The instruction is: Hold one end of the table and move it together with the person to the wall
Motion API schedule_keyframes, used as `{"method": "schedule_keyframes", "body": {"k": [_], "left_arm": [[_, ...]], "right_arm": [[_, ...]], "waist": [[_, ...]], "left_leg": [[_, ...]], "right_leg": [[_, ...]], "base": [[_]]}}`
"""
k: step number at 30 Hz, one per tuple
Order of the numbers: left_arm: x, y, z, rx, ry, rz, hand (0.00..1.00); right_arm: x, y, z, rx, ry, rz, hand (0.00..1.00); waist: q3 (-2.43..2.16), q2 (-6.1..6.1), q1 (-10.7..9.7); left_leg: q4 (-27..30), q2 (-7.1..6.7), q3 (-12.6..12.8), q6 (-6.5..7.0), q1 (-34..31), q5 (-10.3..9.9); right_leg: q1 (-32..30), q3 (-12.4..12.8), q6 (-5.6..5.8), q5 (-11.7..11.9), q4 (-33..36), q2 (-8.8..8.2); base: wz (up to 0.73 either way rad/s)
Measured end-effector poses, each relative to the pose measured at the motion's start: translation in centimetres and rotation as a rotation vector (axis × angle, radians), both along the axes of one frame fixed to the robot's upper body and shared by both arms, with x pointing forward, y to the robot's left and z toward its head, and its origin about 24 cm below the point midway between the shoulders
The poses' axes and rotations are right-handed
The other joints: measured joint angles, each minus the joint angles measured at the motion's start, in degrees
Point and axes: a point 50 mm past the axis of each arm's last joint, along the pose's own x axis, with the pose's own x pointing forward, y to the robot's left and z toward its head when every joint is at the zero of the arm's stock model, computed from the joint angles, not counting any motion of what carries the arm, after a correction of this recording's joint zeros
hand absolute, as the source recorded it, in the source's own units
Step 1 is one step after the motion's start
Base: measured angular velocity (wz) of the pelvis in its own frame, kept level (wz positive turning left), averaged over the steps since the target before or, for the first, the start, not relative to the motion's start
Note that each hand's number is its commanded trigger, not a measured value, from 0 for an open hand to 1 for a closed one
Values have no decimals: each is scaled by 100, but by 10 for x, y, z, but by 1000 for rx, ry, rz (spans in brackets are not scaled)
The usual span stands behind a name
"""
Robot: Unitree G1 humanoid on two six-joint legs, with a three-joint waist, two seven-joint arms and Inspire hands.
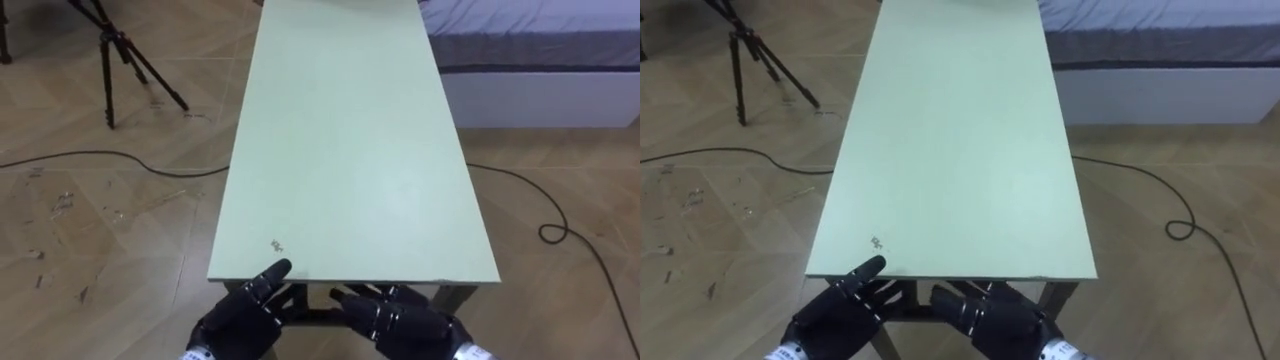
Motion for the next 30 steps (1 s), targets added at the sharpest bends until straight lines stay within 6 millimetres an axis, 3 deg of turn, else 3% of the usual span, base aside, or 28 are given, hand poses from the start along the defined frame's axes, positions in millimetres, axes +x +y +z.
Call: {"method": "schedule_keyframes", "body": {"k": [8,12,18,30], "left_arm": [[8,-2,-1,-3,4,28,0],[12,-4,0,-20,9,43,0],[14,-4,1,-33,30,72,0],[21,-11,2,-39,49,106,0]], "right_arm": [[9,4,-3,29,42,-132,0],[11,3,-3,24,61,-158,0],[13,5,-4,49,72,-194,0],[17,11,-2,144,109,-287,0]], "waist": [[32,-56,50],[27,-113,155],[23,-123,156],[-1,36,90]], "left_leg": [[5,-5,-4,6,22,7],[40,-7,10,7,1,7],[46,4,7,7,0,7],[60,20,-12,12,-11,10]], "right_leg": [[-27,43,-13,9,17,2],[-70,149,-17,22,15,28],[-77,176,-34,53,8,50],[-31,175,-44,184,-108,75]], "base": [[-3],[-8],[-2],[-1]]}}
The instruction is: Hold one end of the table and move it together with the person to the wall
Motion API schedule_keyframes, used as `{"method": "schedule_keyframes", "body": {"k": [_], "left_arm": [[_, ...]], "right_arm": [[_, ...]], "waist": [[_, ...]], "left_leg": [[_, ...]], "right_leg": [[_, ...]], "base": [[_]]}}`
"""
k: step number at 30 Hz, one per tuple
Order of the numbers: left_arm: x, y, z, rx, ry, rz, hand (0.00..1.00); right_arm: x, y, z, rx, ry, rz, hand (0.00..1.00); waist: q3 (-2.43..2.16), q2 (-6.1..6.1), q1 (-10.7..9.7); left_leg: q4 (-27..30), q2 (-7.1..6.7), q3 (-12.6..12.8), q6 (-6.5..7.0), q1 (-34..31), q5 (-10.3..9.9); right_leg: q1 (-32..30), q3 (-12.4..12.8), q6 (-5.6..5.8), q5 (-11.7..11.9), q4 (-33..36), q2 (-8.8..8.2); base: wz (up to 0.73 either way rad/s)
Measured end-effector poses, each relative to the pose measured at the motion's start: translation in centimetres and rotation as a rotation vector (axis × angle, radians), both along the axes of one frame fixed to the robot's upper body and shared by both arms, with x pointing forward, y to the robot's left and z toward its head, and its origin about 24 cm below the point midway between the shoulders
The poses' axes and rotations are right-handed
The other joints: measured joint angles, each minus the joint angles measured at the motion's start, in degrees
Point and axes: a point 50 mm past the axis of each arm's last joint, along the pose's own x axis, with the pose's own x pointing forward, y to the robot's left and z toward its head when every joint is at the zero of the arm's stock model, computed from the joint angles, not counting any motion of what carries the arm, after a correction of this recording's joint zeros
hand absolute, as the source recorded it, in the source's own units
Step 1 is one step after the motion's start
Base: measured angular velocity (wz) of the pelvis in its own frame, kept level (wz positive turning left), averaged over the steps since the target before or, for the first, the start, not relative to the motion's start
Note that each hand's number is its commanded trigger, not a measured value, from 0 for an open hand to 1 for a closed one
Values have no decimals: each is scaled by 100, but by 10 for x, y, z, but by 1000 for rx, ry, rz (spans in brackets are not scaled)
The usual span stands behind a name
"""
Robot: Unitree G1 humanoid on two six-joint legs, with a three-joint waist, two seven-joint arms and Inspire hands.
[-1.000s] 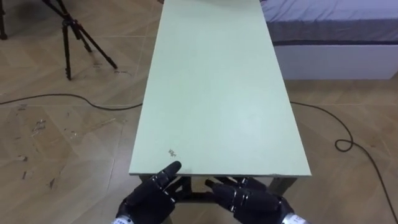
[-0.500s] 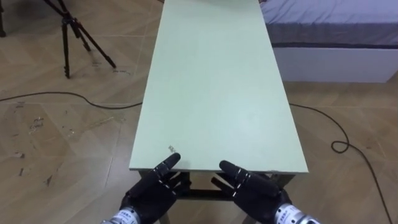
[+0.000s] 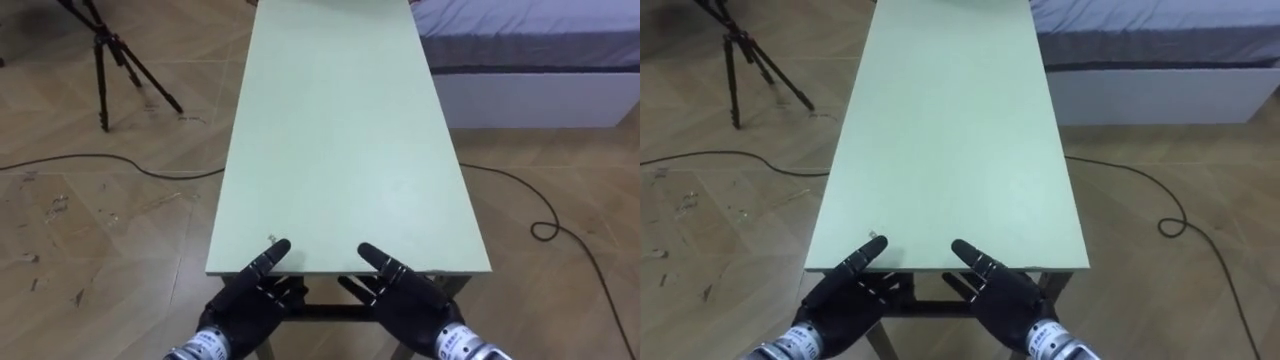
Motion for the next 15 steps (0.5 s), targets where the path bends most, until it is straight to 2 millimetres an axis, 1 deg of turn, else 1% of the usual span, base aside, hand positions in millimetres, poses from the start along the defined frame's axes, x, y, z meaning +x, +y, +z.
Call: {"method": "schedule_keyframes", "body": {"k": [1,3,6,11,15], "left_arm": [[1,0,0,6,3,-3,0],[4,-1,2,16,11,-5,0],[13,-8,18,31,-28,-28,0],[15,-13,20,54,-16,-1,0],[17,-17,20,60,-14,28,0]], "right_arm": [[1,1,0,13,3,-13,0],[2,3,1,32,7,-34,0],[6,8,3,46,-2,-72,0],[8,12,4,68,2,-115,0],[9,17,5,80,-5,-136,0]], "waist": [[6,25,-33],[-2,65,-85],[4,119,-92],[2,136,-106],[5,138,-123]], "left_leg": [[14,-2,-16,0,-5,0],[26,-13,-65,9,-36,5],[15,-29,-137,28,-132,39],[8,-29,-155,23,-161,56],[15,-28,-161,30,-200,59]], "right_leg": [[0,3,0,0,7,-1],[-13,-5,2,2,10,-5],[-92,-17,-6,39,6,-8],[-129,-10,-21,58,8,-2],[-120,-22,-15,123,-94,9]], "base": [[0],[8],[6],[0],[0]]}}
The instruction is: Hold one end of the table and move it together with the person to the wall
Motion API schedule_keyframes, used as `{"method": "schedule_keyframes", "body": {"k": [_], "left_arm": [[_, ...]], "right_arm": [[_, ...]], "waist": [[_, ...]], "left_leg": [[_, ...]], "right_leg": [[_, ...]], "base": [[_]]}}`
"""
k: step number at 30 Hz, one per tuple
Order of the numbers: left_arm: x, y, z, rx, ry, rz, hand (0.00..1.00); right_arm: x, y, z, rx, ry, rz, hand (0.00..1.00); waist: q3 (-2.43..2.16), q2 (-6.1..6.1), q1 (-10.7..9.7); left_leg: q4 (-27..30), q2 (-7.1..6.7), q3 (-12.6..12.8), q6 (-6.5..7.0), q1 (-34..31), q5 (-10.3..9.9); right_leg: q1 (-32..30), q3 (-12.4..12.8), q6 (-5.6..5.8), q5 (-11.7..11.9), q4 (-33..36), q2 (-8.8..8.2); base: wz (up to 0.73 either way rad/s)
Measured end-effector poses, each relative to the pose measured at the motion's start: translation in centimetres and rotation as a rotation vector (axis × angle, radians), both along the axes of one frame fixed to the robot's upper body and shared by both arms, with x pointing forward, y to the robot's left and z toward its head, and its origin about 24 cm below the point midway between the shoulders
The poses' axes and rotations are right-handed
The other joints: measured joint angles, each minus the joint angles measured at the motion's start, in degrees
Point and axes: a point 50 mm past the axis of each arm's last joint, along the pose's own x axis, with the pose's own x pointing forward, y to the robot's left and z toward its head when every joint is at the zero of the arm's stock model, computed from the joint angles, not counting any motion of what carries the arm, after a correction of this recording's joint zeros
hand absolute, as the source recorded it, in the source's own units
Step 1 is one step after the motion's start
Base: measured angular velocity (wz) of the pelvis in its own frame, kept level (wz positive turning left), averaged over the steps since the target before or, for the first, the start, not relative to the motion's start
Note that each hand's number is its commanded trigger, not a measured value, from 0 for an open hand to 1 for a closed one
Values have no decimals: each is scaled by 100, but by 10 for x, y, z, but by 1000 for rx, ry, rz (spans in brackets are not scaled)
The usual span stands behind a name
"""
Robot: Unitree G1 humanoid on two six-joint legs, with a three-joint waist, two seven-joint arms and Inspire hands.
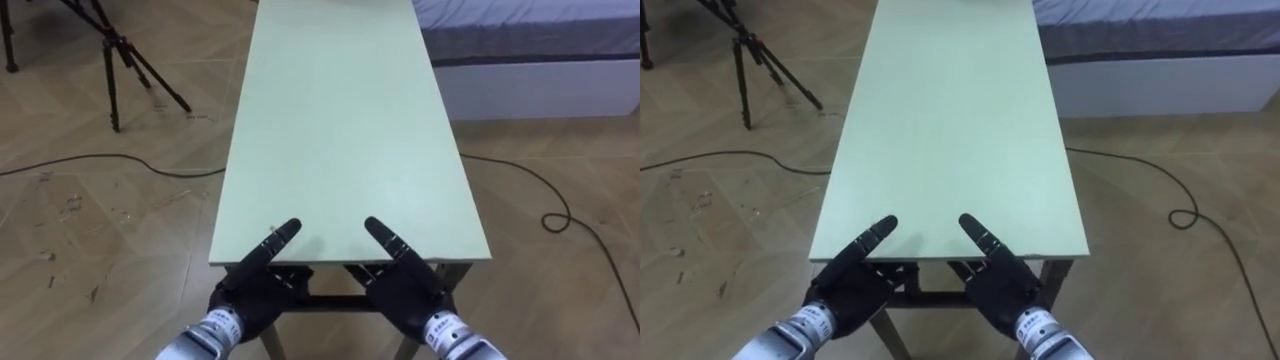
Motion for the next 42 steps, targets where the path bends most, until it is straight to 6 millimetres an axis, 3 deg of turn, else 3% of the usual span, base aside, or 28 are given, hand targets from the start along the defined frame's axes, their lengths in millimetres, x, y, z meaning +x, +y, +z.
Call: {"method": "schedule_keyframes", "body": {"k": [7,8,10,13,17,33,34,35,36,37,42], "left_arm": [[6,-3,11,9,61,41,0],[6,-3,11,9,69,59,0],[9,0,13,-17,79,117,0],[11,4,13,-17,86,168,0],[11,6,14,-24,86,187,0],[13,5,15,-83,90,230,0],[13,5,15,-83,90,230,4],[13,5,15,-83,90,230,52],[12,5,15,-83,90,230,63],[12,5,15,-84,91,231,100],[12,3,14,-121,97,264,100]], "right_arm": [[4,1,3,33,3,-63,0],[4,2,4,35,10,-70,0],[6,1,6,39,22,-88,0],[8,-3,7,40,31,-134,0],[10,-11,8,44,32,-191,0],[12,-11,11,29,61,-197,0],[12,-11,11,27,65,-198,0],[12,-11,11,26,66,-198,4],[12,-11,12,24,70,-199,59],[12,-11,12,23,71,-199,100],[11,-11,12,18,83,-206,100]], "waist": [[7,-8,-52],[15,-15,-58],[78,-45,-70],[97,-64,-123],[98,-64,-132],[90,-83,-5],[89,-84,-3],[89,-85,-2],[88,-85,-1],[88,-85,-2],[79,-99,21]], "left_leg": [[15,-7,-11,19,-61,11],[10,-7,-1,19,-40,12],[7,-8,21,21,-16,13],[0,-8,28,22,-10,14],[-7,-6,23,21,-20,14],[-31,-10,48,19,21,17],[-29,-10,48,19,22,17],[-29,-10,48,19,22,17],[-27,-10,48,19,23,17],[-26,-10,49,19,24,17],[-25,-12,81,20,48,18]], "right_leg": [[-9,2,13,79,-94,6],[2,11,13,78,-86,4],[4,35,14,76,-71,4],[-1,48,18,71,-64,4],[-11,44,14,74,-66,10],[-37,108,-1,86,-37,25],[-37,109,-2,87,-36,25],[-37,109,-3,87,-35,25],[-37,109,-3,88,-33,25],[-37,111,-3,88,-31,25],[-45,137,-3,87,3,20]], "base": [[0],[-4],[-5],[-1],[0],[-2],[0],[0],[0],[0],[-3]]}}
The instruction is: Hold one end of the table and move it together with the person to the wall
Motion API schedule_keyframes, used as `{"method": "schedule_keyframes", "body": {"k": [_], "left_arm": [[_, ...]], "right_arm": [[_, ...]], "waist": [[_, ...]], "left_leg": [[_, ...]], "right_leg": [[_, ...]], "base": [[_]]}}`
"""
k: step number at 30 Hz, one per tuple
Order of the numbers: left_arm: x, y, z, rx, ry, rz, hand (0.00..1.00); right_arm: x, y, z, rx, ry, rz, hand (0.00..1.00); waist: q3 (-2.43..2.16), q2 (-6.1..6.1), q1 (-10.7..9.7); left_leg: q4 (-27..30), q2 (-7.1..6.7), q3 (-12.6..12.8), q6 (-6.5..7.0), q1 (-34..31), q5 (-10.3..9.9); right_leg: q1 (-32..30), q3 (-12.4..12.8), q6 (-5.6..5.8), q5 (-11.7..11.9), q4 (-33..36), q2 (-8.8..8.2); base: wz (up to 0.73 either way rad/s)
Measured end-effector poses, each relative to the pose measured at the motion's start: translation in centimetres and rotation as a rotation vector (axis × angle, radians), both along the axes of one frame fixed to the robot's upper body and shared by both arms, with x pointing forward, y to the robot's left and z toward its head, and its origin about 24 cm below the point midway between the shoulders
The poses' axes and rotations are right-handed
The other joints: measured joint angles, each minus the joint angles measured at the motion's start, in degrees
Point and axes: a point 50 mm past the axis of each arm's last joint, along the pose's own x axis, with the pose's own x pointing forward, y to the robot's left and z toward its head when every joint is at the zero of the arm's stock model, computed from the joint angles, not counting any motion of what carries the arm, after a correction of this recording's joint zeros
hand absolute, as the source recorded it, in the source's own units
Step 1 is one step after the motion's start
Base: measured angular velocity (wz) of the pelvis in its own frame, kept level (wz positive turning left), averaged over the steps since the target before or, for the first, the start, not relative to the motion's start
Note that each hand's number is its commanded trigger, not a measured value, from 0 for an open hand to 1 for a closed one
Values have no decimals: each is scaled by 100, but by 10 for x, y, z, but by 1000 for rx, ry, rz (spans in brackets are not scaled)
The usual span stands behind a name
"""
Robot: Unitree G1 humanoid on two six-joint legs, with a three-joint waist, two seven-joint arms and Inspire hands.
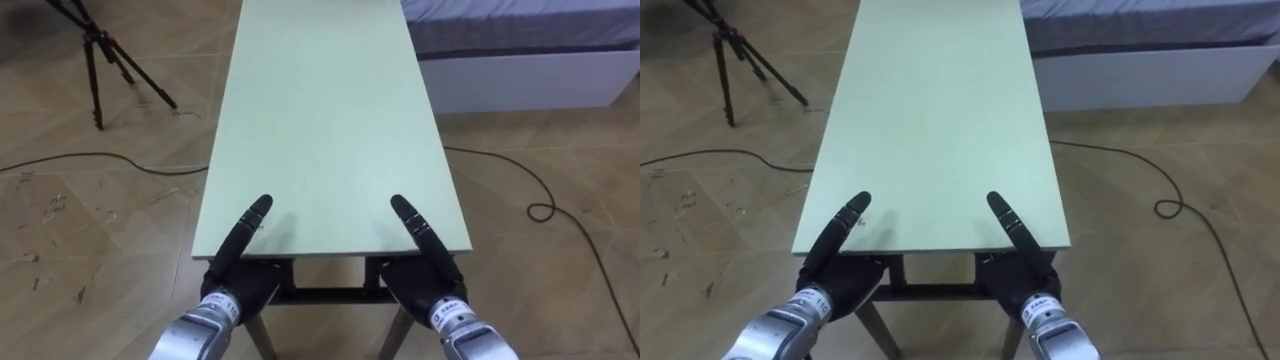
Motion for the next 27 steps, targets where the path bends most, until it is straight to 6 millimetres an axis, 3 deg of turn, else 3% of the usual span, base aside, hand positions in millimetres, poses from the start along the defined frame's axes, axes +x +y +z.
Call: {"method": "schedule_keyframes", "body": {"k": [8,11,27], "left_arm": [[-4,0,-8,-14,39,17,100],[-5,-1,-11,15,49,7,100],[-7,-4,-17,51,33,-3,100]], "right_arm": [[-4,3,-8,-15,86,-15,100],[-4,6,-8,-52,78,-4,100],[-4,6,-9,-68,85,-12,100]], "waist": [[-7,-11,34],[-27,-42,2],[-33,-35,-56]], "left_leg": [[-13,-1,32,1,43,0],[-16,-6,32,1,49,0],[-21,-53,-21,2,17,-1]], "right_leg": [[23,17,4,-6,-4,1],[27,16,8,-8,-7,-4],[25,7,48,-53,13,-47]], "base": [[0],[0],[1]]}}
